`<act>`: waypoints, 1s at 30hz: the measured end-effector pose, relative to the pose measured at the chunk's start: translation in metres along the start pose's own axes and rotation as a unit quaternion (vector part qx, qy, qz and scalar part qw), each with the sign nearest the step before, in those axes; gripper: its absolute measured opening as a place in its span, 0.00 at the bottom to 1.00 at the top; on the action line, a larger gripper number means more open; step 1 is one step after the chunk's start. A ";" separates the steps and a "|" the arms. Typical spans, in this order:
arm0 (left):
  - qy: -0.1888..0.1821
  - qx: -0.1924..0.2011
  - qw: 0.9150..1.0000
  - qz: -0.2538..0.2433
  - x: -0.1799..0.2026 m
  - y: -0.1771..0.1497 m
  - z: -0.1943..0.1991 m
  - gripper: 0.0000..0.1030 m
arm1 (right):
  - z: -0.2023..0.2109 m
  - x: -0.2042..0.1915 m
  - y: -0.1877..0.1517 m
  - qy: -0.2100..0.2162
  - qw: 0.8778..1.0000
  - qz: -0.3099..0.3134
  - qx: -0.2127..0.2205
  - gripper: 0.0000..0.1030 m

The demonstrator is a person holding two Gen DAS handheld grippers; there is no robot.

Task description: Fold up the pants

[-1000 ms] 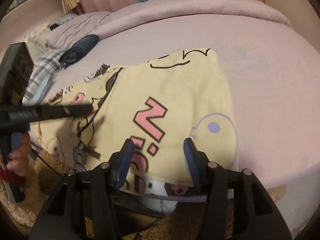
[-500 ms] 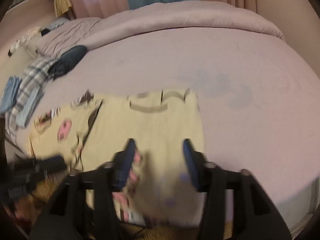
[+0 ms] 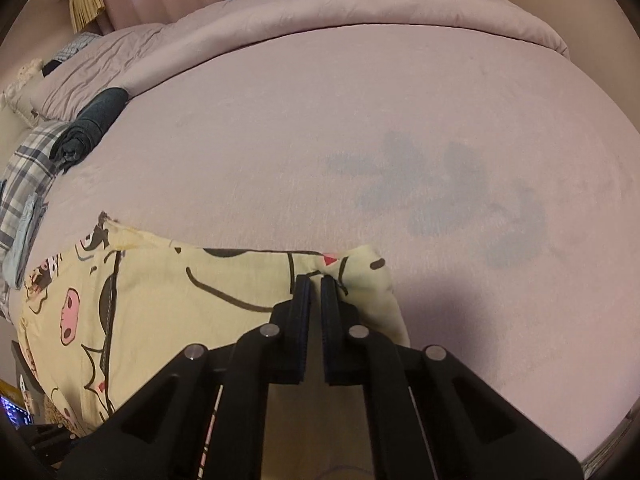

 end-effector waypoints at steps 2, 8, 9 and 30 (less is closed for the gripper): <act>-0.010 -0.004 1.000 0.000 0.003 -0.008 0.007 0.23 | 0.008 -0.001 -0.002 0.007 1.000 -0.007 -0.002 0.08; -0.011 0.023 1.000 0.016 -0.014 -0.005 0.037 0.23 | 0.053 -0.005 -0.032 0.027 0.999 -0.001 0.018 0.46; -0.009 0.025 0.999 0.022 -0.018 -0.003 0.038 0.23 | 0.056 -0.006 -0.040 0.027 1.000 0.003 0.014 0.46; 0.126 0.134 0.964 0.193 -0.184 0.015 0.131 0.52 | 0.062 -0.091 -0.070 0.046 0.994 0.099 0.010 0.49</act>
Point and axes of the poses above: each gripper's, at about its wrist camera, not at the fingertips, and z roughly against the way its jaws point, x to its right, y to its top, the point moved 7 cm from there along -z, roughly the way its jaws point, and after that the axes turned 1 degree about -z, right-handed, at the moved point
